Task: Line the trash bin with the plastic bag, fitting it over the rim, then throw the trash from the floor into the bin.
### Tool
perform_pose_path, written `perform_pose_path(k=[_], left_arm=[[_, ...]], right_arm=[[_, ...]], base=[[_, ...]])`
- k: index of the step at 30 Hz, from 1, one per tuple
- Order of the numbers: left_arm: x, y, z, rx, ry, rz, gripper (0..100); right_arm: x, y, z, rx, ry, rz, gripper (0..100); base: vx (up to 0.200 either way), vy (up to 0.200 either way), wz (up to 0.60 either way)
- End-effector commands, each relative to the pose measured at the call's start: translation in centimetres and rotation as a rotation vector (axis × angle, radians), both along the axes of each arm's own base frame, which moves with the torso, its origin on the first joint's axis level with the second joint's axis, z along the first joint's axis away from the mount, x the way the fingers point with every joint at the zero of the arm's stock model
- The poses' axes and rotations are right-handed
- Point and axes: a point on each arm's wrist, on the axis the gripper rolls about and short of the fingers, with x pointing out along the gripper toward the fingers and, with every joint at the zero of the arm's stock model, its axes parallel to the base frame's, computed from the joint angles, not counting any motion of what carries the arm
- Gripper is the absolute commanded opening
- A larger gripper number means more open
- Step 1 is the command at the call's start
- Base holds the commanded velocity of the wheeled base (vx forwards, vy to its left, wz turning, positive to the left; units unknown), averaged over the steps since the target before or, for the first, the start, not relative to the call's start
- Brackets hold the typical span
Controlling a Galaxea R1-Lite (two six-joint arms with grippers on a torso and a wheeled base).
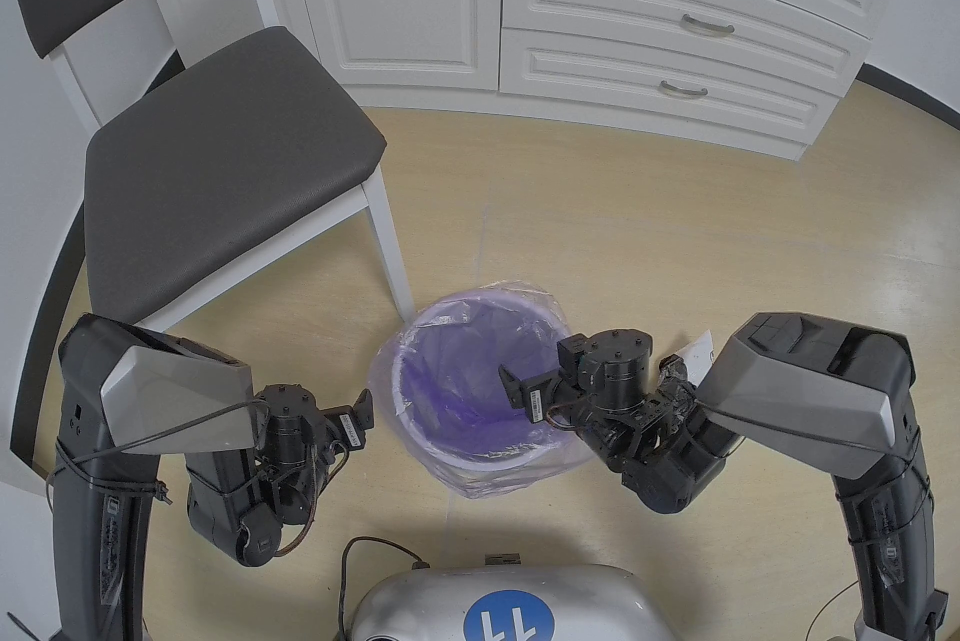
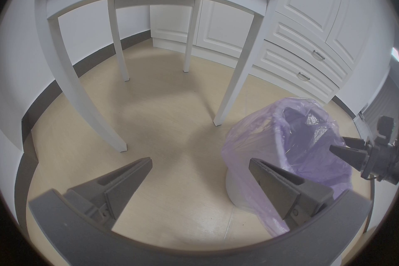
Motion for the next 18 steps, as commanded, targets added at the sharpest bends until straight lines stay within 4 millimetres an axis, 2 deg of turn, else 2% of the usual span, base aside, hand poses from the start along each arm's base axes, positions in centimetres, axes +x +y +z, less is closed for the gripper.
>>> perform_pose_path(k=[1,10,18], left_arm=[[0.0,0.1,-0.1,0.0,0.002,0.003,100],[0.0,0.1,-0.3,0.003,0.007,0.004,100],[0.0,0.1,-0.4,0.003,0.009,0.004,100]], right_arm=[[0.0,1.4,-1.1,-0.007,-0.018,0.027,100],[1.5,2.8,-0.9,0.032,-0.084,-0.008,100],[2.5,2.1,-0.2,0.045,-0.122,-0.058,100]], base=[[0.0,0.0,0.0],[0.0,0.0,0.0],[0.0,0.0,0.0]])
